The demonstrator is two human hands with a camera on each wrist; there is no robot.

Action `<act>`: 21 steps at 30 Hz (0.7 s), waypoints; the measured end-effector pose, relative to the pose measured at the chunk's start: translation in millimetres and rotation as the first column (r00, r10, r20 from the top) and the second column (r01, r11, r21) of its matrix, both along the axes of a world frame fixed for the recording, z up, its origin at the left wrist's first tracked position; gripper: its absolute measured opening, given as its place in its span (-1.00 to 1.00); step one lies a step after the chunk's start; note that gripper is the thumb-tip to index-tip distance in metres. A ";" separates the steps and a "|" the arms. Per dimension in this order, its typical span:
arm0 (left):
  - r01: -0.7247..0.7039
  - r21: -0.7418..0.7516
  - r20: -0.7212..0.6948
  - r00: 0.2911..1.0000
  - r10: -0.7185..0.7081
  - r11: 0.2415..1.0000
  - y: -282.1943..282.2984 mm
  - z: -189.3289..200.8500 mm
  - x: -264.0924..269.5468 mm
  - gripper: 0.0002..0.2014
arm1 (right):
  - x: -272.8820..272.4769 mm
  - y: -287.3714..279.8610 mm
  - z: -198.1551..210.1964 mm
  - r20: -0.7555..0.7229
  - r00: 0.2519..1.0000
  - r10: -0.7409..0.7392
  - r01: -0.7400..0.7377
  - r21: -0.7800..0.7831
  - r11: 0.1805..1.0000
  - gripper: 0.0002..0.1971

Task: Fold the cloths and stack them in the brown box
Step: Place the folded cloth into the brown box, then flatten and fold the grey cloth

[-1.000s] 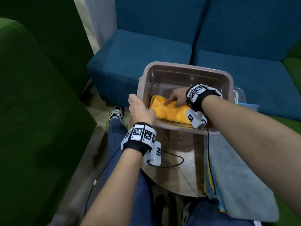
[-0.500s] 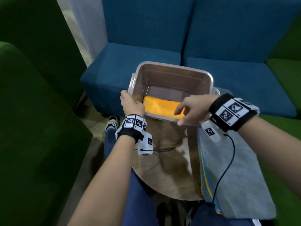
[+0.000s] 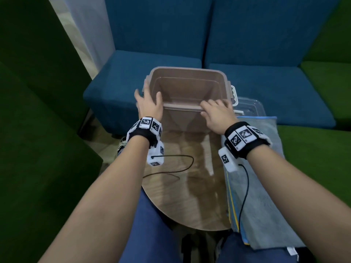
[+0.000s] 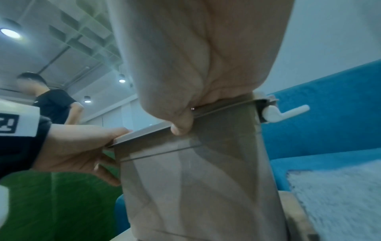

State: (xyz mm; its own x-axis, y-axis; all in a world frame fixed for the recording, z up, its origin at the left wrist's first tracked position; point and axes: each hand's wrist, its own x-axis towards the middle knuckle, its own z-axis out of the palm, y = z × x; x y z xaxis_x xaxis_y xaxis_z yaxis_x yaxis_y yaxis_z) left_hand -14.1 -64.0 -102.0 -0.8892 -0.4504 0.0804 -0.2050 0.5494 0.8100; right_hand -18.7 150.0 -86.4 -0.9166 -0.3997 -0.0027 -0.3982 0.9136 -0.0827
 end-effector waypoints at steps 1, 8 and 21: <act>0.056 -0.093 0.006 0.998 -0.056 0.994 -0.4 -1.8 1.8 -0.48 | 0.3 -0.9 -2.5 -0.017 0.999 -0.033 0.033 -0.014 0.999 -0.74; 0.259 -0.535 0.135 0.966 -0.221 0.804 -17.3 3.4 17.1 -0.60 | 23.0 19.5 -7.2 -0.090 0.973 -0.211 0.175 -0.301 0.937 -0.39; 0.643 -0.054 -0.117 0.756 -0.644 0.764 130.5 -47.7 108.2 -0.33 | 92.0 116.5 -58.9 0.570 0.800 -0.189 0.365 -0.211 0.907 -0.74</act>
State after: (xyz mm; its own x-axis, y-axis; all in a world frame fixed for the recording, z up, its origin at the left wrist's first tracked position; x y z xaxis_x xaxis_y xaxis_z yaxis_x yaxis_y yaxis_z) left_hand 94.1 66.5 -149.8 -0.9518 0.2260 0.2076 0.2984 0.5239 0.7978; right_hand 73.3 266.5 -145.3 -0.8776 -0.1900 -0.4401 0.0547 0.8724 -0.4858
